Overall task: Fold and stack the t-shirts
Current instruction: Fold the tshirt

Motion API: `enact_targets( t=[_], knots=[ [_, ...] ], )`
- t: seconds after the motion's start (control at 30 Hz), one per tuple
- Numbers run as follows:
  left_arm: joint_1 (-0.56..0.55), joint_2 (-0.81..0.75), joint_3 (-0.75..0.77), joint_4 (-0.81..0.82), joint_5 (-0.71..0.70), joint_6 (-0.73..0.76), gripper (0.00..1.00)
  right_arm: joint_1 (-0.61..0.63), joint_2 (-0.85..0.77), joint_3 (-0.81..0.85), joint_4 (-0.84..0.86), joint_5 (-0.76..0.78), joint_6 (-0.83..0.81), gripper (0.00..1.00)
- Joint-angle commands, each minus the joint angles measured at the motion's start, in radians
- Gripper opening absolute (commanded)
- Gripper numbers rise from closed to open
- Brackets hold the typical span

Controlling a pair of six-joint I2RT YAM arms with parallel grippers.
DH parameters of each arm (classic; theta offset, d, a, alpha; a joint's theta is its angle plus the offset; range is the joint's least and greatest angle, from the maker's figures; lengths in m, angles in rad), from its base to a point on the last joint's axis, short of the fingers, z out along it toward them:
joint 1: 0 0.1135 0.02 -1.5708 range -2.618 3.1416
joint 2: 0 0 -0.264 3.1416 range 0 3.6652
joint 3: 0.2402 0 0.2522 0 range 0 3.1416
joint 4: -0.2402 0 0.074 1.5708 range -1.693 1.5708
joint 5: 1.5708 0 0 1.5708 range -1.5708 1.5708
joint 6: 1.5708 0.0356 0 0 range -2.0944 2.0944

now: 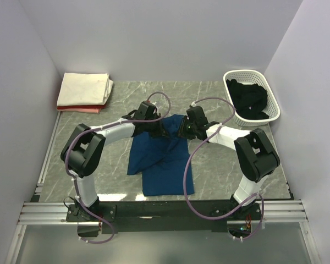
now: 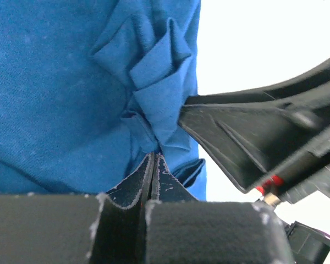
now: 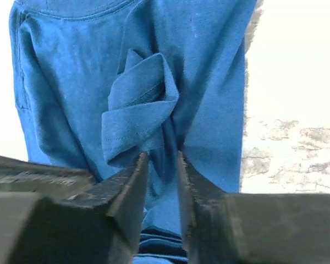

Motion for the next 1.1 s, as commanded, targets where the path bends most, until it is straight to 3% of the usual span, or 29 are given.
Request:
enact_targets(
  t=[0.0,0.23,0.37,0.53,1.07],
  knots=[
    [-0.005,-0.064,-0.019,0.034,0.009,-0.009,0.01,-0.013,-0.057,-0.019,0.008,0.02,0.009,0.37],
    [-0.005,-0.052,-0.01,-0.027,-0.046,0.014,0.01,-0.024,-0.085,-0.019,0.016,0.011,0.012,0.38],
    [-0.005,0.002,0.015,-0.009,-0.037,0.012,0.11,-0.021,-0.12,-0.025,0.029,-0.003,-0.003,0.38],
    [-0.005,0.054,0.067,-0.017,-0.037,0.017,0.21,-0.001,-0.116,0.013,-0.019,0.007,-0.058,0.49],
    [0.038,-0.018,-0.023,-0.023,-0.08,-0.005,0.23,0.074,0.062,0.19,-0.105,0.062,-0.092,0.52]
  ],
)
